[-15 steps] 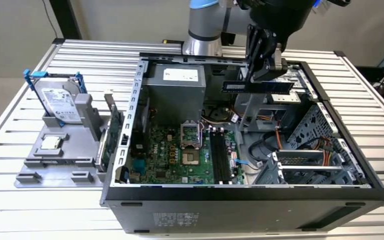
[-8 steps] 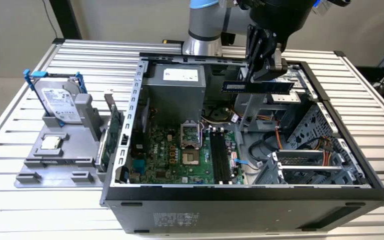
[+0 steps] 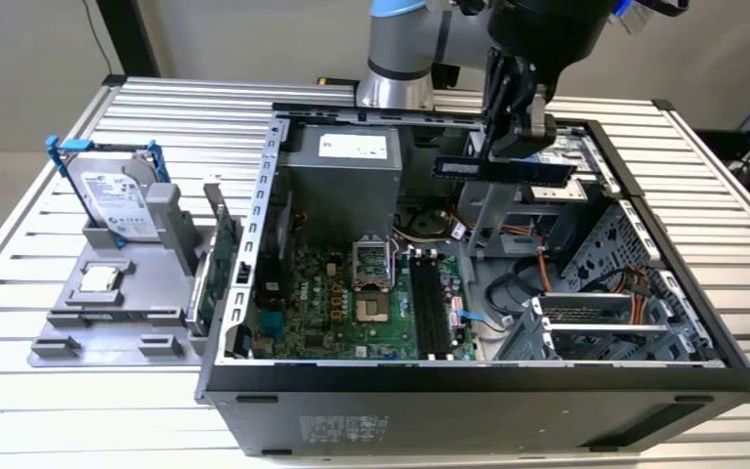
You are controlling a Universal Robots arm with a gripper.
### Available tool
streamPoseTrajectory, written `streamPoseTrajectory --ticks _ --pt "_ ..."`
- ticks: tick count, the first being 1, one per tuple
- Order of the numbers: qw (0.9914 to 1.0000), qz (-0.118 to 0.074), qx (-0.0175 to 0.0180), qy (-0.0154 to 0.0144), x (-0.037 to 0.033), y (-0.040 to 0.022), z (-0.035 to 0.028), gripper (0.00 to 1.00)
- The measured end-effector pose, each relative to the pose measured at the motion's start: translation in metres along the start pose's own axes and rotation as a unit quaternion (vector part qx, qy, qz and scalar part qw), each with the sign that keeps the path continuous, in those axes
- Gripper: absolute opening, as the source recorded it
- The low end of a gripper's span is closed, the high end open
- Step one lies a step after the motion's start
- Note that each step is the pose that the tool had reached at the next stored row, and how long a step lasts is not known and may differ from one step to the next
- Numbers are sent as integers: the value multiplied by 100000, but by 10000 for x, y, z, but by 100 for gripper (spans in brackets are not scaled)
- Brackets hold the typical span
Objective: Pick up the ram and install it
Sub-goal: 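Insert the ram into the slot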
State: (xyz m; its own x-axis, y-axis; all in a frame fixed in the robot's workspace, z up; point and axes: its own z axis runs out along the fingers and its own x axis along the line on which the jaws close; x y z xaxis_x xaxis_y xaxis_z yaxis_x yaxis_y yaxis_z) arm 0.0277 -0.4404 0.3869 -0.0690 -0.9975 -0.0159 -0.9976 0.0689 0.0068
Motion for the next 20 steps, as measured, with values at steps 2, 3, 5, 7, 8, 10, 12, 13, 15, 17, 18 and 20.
streamPoseTrajectory --ticks 2,3,5,7,8,10,12,13,15,17,18,20 --pt "99992 1253 18 6 0 0 0 0" --pt "99982 1918 27 6 0 0 0 0" --pt "99941 3431 44 7 0 0 0 0" --pt "99877 4953 64 -1 0 0 1 0" --pt "99837 5708 73 -2 0 0 1 0" --pt "99742 7183 89 -3 0 0 1 0" --pt "99624 8659 106 -4 0 0 1 0" --pt "99555 9426 112 -10 0 0 1 0" --pt "99409 10856 126 -4 0 0 1 0" --pt "99240 12301 141 -8 0 0 2 0" --pt "99150 13012 146 -10 0 0 2 0" --pt "98946 14478 159 -9 0 0 3 0"
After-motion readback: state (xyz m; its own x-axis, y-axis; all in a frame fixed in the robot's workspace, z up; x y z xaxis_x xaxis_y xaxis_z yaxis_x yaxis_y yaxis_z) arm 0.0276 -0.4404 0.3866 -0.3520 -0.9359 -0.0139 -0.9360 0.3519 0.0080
